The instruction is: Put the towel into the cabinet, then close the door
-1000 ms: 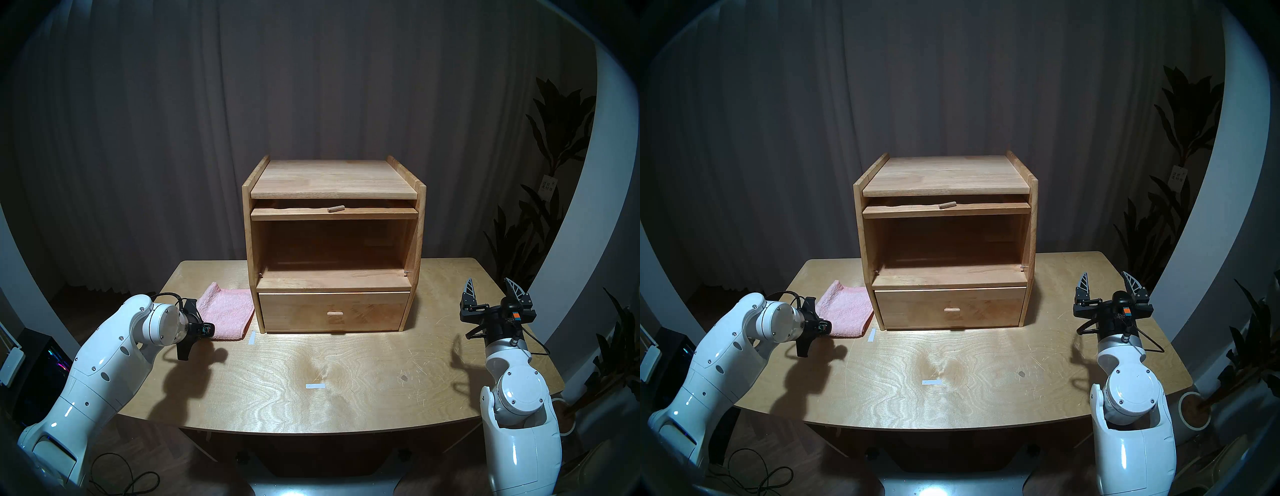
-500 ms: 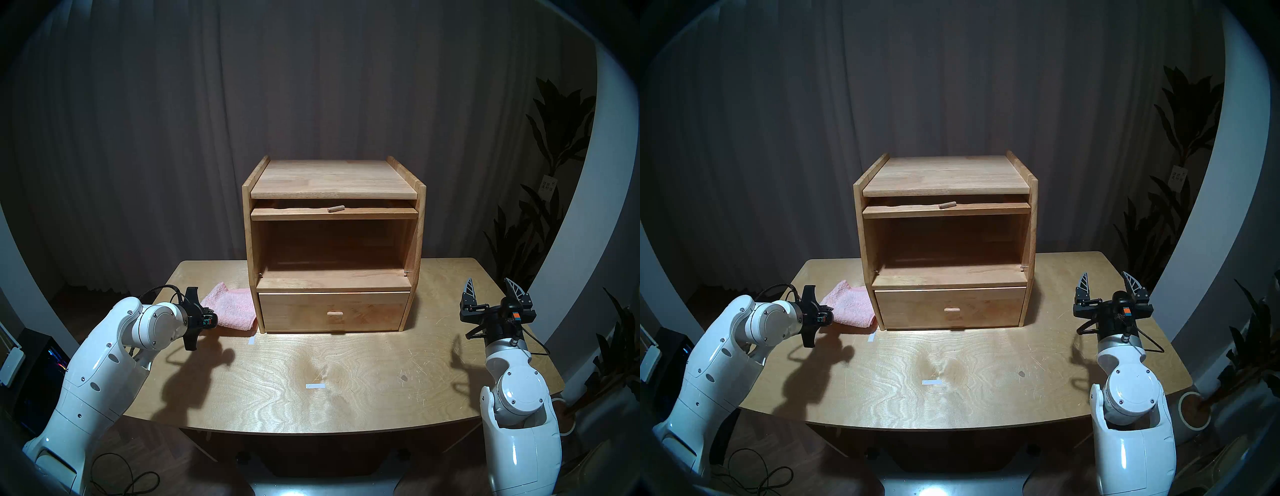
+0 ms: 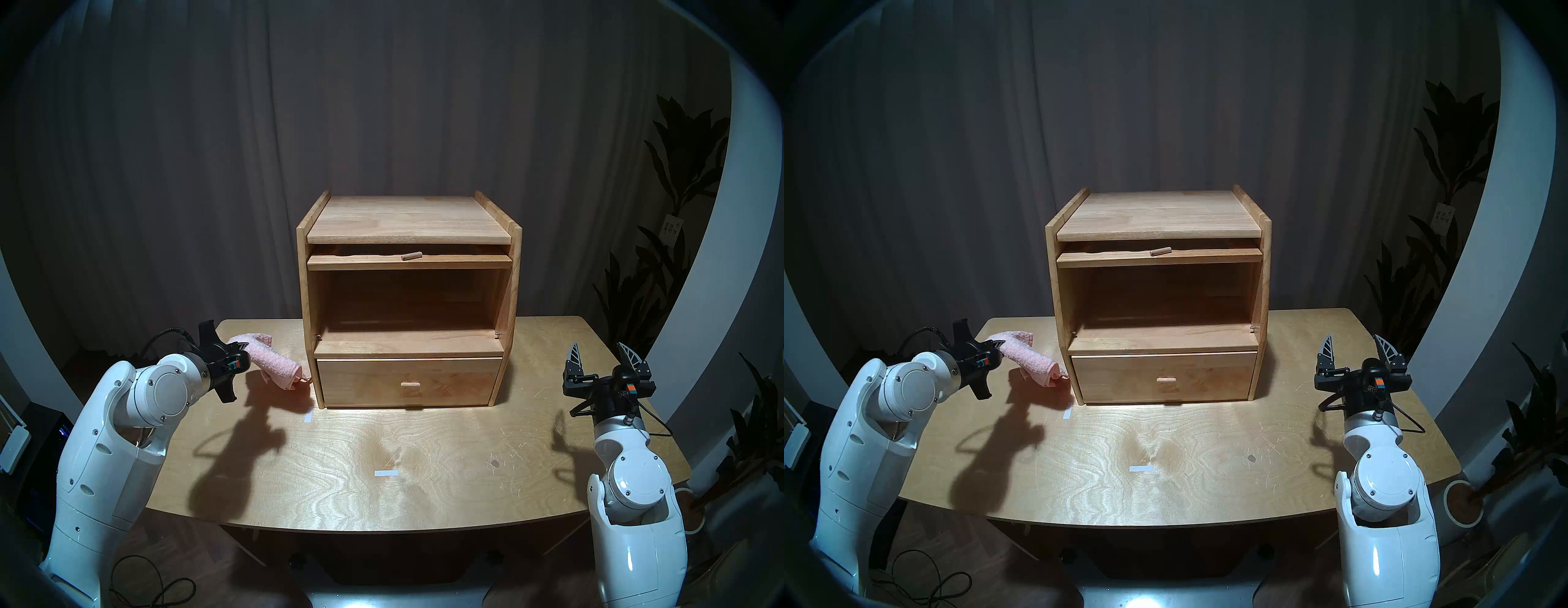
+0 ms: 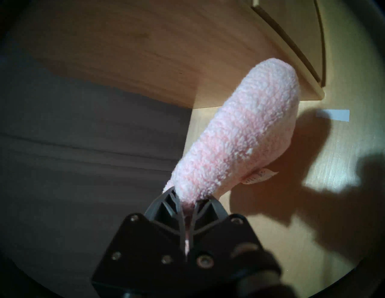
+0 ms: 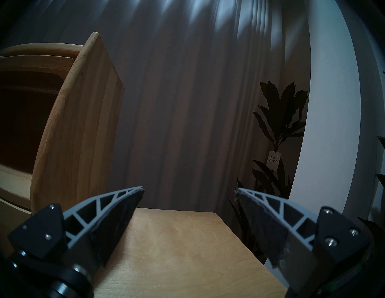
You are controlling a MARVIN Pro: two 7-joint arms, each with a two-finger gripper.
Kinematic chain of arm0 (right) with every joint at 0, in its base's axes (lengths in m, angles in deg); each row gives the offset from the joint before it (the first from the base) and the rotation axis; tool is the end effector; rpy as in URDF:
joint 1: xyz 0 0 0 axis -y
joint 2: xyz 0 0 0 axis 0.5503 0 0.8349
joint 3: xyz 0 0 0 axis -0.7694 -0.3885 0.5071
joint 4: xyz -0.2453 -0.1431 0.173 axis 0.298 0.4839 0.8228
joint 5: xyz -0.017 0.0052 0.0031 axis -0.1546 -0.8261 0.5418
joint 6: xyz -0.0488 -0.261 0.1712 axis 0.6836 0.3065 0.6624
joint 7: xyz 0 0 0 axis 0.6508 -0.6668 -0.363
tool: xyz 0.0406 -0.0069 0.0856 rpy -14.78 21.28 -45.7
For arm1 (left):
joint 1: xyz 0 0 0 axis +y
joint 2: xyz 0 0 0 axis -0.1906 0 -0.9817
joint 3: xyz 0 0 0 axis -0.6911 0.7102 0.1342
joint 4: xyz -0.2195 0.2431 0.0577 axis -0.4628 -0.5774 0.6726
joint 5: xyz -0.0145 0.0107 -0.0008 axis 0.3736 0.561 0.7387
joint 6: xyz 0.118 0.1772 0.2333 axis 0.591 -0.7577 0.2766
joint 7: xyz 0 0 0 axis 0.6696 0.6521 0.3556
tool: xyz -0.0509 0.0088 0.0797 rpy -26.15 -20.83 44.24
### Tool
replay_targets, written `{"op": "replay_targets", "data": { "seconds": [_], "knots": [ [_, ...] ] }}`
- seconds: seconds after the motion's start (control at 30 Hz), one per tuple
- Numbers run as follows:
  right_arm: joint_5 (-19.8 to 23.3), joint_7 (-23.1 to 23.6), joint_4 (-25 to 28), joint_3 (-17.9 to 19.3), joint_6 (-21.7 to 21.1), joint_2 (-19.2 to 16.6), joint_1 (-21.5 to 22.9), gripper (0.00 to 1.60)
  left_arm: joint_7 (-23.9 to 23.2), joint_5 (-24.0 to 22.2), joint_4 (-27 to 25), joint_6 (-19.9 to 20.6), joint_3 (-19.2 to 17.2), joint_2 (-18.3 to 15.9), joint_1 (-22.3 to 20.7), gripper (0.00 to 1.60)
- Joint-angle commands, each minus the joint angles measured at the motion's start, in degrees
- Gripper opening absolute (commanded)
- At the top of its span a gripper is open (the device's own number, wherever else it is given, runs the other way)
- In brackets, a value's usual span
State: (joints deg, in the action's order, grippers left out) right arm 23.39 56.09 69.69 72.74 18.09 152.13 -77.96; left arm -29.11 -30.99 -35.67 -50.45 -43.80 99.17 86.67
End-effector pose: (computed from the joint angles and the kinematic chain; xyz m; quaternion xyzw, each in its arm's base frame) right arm 0.2970 -0.1202 -0.2941 0.6528 -0.0118 0.7375 0.1728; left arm 0.3762 0.1657 -0.2390 -0.6513 0.5306 -0.4538 0.2972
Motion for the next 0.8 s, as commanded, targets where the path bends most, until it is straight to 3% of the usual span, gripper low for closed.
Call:
{"op": "replay_targets", "data": {
  "seconds": [0.0, 0.17, 0.2, 0.23, 0.43, 0.77],
  "knots": [
    [0.0, 0.0, 0.8, -0.1, 0.3, -0.1, 0.4, 1.60, 2.5, -4.0, -6.9, 0.3, -7.8, 1.9, 0.8, 0.00],
    [0.0, 0.0, 0.5, -0.1, 0.2, -0.1, 0.5, 1.60, 3.1, -7.2, -9.8, -0.1, -12.3, 2.6, -0.5, 0.00],
    [0.0, 0.0, 0.4, -0.1, 0.2, -0.1, 0.5, 1.60, 3.0, -8.3, -12.3, 0.0, -13.4, 3.1, -0.3, 0.00],
    [0.0, 0.0, 0.4, -0.1, 0.2, -0.1, 0.5, 1.60, 3.0, -8.9, -10.2, -0.2, -13.4, 3.2, -0.9, 0.00],
    [0.0, 0.0, 0.2, -0.1, 0.3, -0.1, 0.6, 1.60, 2.6, -14.8, -16.4, 0.1, -18.6, 6.4, 0.0, 0.00],
    [0.0, 0.0, 0.0, -0.1, 0.3, -0.1, 0.8, 1.60, 0.9, -25.4, -20.7, 0.5, -21.7, 12.9, 2.9, 0.00]
  ]
}}
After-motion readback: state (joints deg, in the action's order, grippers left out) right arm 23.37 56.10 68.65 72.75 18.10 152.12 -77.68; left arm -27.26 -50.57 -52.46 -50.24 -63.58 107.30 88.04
